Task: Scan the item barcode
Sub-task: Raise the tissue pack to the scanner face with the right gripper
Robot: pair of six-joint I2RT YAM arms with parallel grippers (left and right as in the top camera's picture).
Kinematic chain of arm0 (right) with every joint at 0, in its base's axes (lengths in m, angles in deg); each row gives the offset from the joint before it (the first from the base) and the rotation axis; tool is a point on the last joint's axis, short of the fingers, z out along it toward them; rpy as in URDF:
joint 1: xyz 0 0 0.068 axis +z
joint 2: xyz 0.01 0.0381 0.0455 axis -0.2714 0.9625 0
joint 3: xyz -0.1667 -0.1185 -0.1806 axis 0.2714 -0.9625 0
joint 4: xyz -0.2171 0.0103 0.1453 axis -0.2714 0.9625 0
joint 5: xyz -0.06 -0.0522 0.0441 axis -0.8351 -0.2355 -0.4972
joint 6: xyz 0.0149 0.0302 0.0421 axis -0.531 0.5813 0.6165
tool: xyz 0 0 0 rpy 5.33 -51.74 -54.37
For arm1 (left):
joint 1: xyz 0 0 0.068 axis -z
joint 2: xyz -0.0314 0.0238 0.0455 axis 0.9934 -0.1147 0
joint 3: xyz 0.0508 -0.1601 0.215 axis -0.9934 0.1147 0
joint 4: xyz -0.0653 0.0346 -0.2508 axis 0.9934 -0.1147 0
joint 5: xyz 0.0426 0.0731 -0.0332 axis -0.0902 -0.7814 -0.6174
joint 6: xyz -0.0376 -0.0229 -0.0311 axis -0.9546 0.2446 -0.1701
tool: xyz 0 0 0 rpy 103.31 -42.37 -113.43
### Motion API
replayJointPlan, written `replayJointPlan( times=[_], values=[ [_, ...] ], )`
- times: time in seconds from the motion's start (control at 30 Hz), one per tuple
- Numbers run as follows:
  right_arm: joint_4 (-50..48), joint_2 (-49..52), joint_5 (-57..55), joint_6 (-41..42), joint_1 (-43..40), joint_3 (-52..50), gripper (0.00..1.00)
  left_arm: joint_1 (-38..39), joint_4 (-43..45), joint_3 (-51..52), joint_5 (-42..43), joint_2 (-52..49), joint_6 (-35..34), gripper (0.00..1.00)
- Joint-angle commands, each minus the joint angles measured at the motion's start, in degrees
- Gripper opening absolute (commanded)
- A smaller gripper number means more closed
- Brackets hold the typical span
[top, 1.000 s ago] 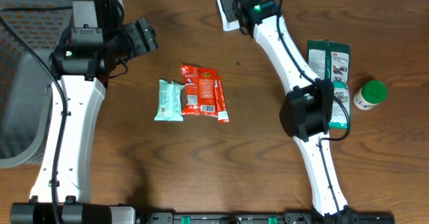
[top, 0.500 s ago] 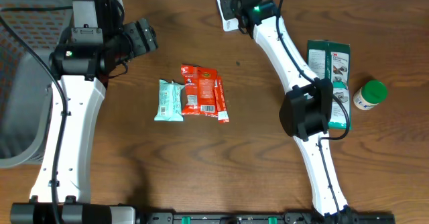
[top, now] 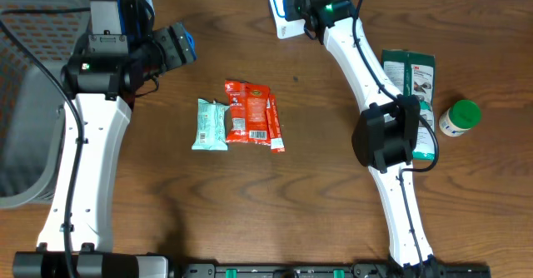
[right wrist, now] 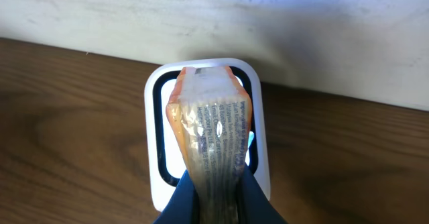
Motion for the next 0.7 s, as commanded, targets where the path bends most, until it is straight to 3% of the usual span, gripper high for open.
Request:
replayJointPlan(
  times=[0.0, 0.2, 0.67],
  values=[
    [0.4, 1.4, 2.6, 1.0, -0.1, 0.4, 0.01, -0.2, -0.1, -0.2, -0.1, 0.4, 0.4, 0.88],
    [1.9, 1.4, 7.8, 2.1, -0.9, 0.4, 0.01, -0.2, -0.1, -0.2, -0.1, 0.4, 0.4, 0.88],
    [2.7, 2.3, 6.4, 3.4, -1.5, 0.1, 0.01, -0.2, -0.1, -0.2, -0.1, 0.4, 0.4, 0.88]
  ],
)
